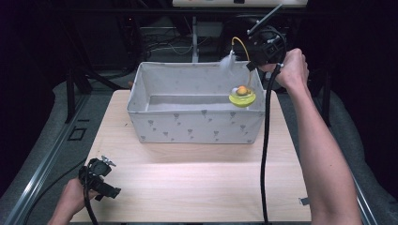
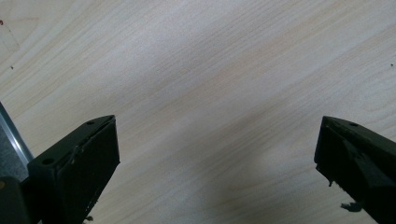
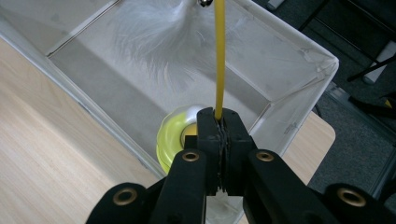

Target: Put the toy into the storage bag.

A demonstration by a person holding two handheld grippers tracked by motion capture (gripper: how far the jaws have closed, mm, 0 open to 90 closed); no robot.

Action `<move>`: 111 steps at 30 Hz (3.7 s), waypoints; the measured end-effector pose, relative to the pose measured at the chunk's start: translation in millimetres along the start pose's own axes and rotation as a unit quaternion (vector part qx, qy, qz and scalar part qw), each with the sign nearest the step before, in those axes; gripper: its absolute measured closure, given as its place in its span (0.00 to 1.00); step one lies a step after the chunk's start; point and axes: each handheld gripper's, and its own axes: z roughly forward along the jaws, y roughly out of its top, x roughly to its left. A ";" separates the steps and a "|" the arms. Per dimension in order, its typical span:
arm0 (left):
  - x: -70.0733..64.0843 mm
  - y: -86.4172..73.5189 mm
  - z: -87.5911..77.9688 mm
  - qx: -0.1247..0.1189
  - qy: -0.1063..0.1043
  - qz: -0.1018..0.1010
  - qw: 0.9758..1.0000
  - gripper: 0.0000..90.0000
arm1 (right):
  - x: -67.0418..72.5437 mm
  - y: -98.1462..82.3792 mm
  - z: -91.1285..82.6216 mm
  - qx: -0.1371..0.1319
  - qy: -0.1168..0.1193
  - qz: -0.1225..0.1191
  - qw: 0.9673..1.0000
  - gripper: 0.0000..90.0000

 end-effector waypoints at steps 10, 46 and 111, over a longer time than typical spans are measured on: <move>-0.9 1.3 0.3 0.000 -0.002 0.004 1.000 0.00 | -6.3 -8.1 22.1 0.006 0.013 0.013 1.000 0.99; -0.9 0.6 0.5 0.000 -0.002 0.002 1.000 0.00 | -11.4 -44.7 64.7 0.052 0.035 0.037 0.997 0.99; -2.1 -0.9 1.5 0.010 -0.007 0.005 1.000 0.00 | -21.4 -73.6 128.2 0.165 0.055 0.089 0.981 0.97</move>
